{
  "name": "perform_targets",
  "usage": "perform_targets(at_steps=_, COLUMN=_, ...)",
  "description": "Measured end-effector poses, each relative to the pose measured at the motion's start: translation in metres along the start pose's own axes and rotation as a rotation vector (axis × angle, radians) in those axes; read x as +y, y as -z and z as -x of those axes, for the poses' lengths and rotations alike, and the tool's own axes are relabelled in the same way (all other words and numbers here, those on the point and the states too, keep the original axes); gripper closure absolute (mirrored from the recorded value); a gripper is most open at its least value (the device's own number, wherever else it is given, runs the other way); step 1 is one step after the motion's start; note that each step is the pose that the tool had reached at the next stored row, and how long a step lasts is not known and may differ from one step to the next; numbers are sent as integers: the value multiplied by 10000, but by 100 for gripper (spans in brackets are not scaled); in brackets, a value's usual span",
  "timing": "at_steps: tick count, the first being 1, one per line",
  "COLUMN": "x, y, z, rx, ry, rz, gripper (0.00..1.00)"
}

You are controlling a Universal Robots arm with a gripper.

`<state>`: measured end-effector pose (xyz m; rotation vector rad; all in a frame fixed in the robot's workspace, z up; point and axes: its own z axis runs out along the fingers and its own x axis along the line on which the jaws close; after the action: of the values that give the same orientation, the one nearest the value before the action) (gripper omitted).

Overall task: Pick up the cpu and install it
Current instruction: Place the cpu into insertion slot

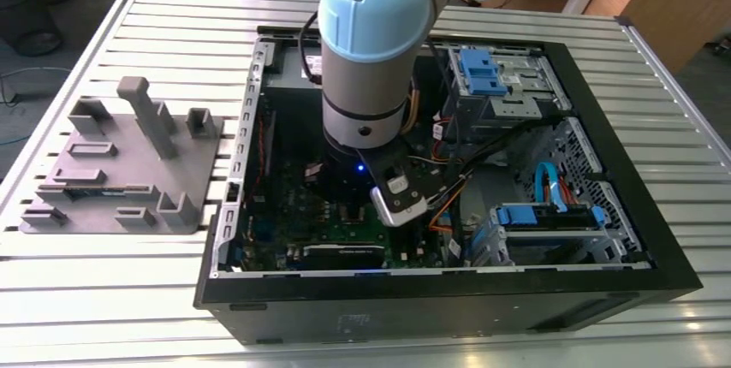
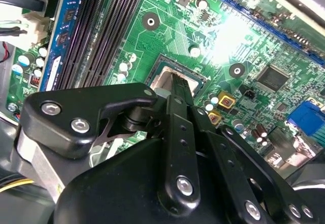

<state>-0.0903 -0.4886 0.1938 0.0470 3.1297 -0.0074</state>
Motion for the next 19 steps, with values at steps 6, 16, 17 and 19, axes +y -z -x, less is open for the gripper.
perform_targets(at_steps=6, x=1, y=1, z=0, rx=-2, ry=-1, rz=5, gripper=87)
perform_targets(at_steps=16, x=0, y=190, z=2, rx=-2, ry=-1, rz=4, gripper=87)
perform_targets(at_steps=17, x=0, y=218, z=3, rx=-2, ry=-1, rz=4, gripper=87)
perform_targets(at_steps=19, x=-1, y=273, z=3, rx=-2, ry=-4, rz=4, gripper=87)
